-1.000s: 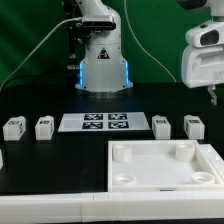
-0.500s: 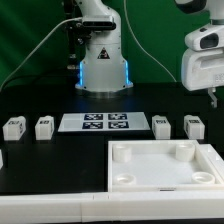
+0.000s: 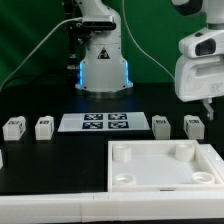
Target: Assemble one leg
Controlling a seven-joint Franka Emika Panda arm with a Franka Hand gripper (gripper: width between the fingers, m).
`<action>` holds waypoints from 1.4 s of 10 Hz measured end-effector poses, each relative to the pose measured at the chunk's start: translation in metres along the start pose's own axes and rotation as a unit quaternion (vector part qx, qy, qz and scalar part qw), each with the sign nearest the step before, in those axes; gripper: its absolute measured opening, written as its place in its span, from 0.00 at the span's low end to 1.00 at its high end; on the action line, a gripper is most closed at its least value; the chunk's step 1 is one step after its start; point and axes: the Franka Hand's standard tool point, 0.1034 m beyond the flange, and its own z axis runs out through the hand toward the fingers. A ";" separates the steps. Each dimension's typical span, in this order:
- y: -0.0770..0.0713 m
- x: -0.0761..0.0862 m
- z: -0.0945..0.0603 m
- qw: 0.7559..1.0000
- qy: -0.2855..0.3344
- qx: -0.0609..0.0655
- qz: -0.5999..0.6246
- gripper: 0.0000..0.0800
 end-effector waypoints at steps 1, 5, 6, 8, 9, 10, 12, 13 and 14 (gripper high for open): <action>0.005 0.003 0.005 1.000 0.007 0.002 -0.013 0.81; 0.048 0.009 0.007 0.999 0.017 -0.001 -0.048 0.81; 0.053 0.008 0.008 0.998 0.020 -0.001 -0.052 0.81; 0.052 0.006 0.008 0.999 0.002 -0.002 -0.052 0.81; 0.052 0.005 0.009 0.999 -0.003 -0.003 -0.052 0.81; 0.054 -0.003 0.009 0.997 -0.050 -0.007 -0.051 0.81; 0.071 -0.018 0.003 0.987 -0.154 -0.020 -0.040 0.81; 0.084 -0.029 0.000 0.978 -0.205 -0.028 -0.033 0.81; 0.095 -0.039 0.000 0.971 -0.237 -0.032 -0.024 0.81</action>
Offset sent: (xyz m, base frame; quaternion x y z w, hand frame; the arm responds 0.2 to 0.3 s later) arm -0.0011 -0.0454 -0.0032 0.0056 0.0183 -0.0397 0.9990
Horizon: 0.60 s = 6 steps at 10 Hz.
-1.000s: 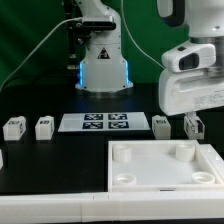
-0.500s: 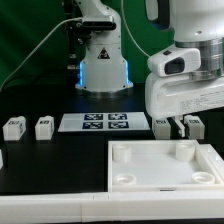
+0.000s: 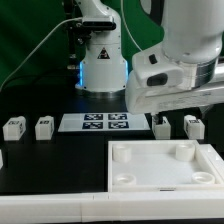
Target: Assemble one leg
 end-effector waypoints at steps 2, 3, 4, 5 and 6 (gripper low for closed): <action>0.001 -0.027 0.023 0.992 -0.121 -0.006 0.030 0.81; -0.008 -0.036 0.030 0.984 -0.175 -0.012 0.031 0.81; -0.015 -0.042 0.036 0.976 -0.216 -0.017 0.032 0.81; -0.022 -0.041 0.039 0.976 -0.213 -0.023 0.041 0.81; -0.032 -0.046 0.038 0.976 -0.213 -0.029 0.041 0.81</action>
Offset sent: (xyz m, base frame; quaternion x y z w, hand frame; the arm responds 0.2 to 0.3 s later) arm -0.0343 0.0304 0.0009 -0.0114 -0.2621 0.0423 0.9641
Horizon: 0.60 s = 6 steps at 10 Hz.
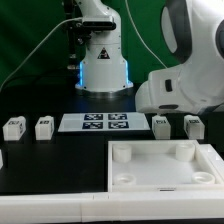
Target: Assemble one leg
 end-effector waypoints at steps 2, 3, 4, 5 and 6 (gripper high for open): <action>-0.013 -0.003 0.002 1.000 0.002 -0.007 -0.004 0.81; -0.016 -0.001 0.004 1.000 0.002 -0.009 -0.006 0.81; -0.018 0.003 0.007 1.000 0.001 -0.009 -0.007 0.81; -0.020 0.009 0.008 1.000 -0.001 -0.008 -0.008 0.81; -0.024 0.014 0.009 1.000 -0.001 -0.008 -0.008 0.81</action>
Offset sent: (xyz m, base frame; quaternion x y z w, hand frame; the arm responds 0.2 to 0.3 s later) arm 0.0095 0.0161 -0.0175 0.0087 0.0141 -0.0003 0.9999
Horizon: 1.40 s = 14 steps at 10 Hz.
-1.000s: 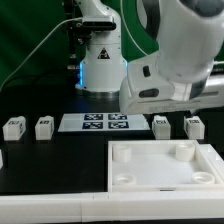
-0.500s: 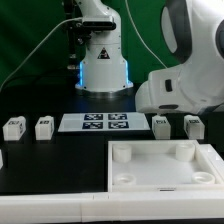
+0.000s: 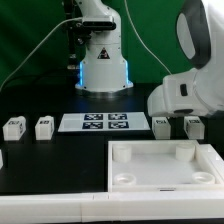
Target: Assemble one leg
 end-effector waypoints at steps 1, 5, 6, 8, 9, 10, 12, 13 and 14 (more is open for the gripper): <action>-0.006 0.002 0.001 1.000 0.001 -0.002 0.002 0.81; -0.015 0.008 0.012 1.000 -0.003 -0.008 -0.002 0.81; -0.015 0.009 0.013 1.000 -0.003 -0.008 -0.001 0.81; -0.014 0.010 0.015 1.000 -0.004 -0.008 -0.001 0.81; -0.014 0.009 0.015 1.000 -0.004 -0.008 -0.001 0.81; -0.014 0.009 0.015 1.000 -0.005 -0.008 -0.001 0.70; -0.014 0.009 0.015 1.000 -0.005 -0.008 -0.001 0.43; -0.014 0.009 0.015 1.000 -0.005 -0.008 -0.001 0.36; -0.014 0.009 0.015 1.000 -0.005 -0.008 -0.001 0.36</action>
Offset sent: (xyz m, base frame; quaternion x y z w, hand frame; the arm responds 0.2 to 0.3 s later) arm 0.0080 0.0102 -0.0135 0.0050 0.0032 0.0060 1.0000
